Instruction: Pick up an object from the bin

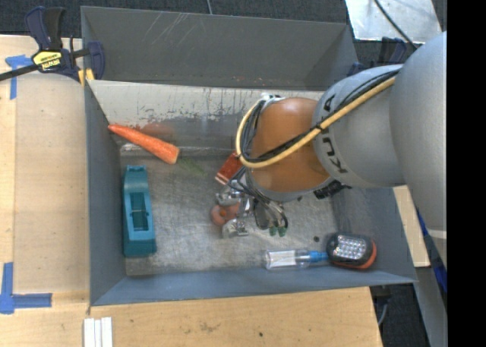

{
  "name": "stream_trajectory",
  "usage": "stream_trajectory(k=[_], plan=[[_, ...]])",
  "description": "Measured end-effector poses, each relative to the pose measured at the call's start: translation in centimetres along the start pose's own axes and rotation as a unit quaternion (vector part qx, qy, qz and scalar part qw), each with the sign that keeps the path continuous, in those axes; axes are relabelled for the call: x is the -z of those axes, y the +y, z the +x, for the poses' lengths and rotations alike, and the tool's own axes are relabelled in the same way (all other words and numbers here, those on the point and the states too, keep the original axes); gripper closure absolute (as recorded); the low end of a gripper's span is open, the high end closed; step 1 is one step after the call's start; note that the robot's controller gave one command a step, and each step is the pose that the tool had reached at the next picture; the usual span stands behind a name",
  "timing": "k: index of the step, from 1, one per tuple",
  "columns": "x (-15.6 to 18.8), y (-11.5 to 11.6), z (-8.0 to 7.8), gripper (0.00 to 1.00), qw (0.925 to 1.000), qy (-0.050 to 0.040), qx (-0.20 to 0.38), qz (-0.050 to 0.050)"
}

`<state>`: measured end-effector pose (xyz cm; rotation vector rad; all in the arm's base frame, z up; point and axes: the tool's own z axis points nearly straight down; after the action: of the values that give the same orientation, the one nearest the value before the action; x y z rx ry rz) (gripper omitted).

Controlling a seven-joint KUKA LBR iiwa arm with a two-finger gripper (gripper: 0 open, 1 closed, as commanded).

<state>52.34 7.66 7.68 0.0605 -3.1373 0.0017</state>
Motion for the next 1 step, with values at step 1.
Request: stream_trajectory(k=[1], plan=[[0.00,0.00,0.00,1.00,1.0000,0.0000,0.000,0.000]])
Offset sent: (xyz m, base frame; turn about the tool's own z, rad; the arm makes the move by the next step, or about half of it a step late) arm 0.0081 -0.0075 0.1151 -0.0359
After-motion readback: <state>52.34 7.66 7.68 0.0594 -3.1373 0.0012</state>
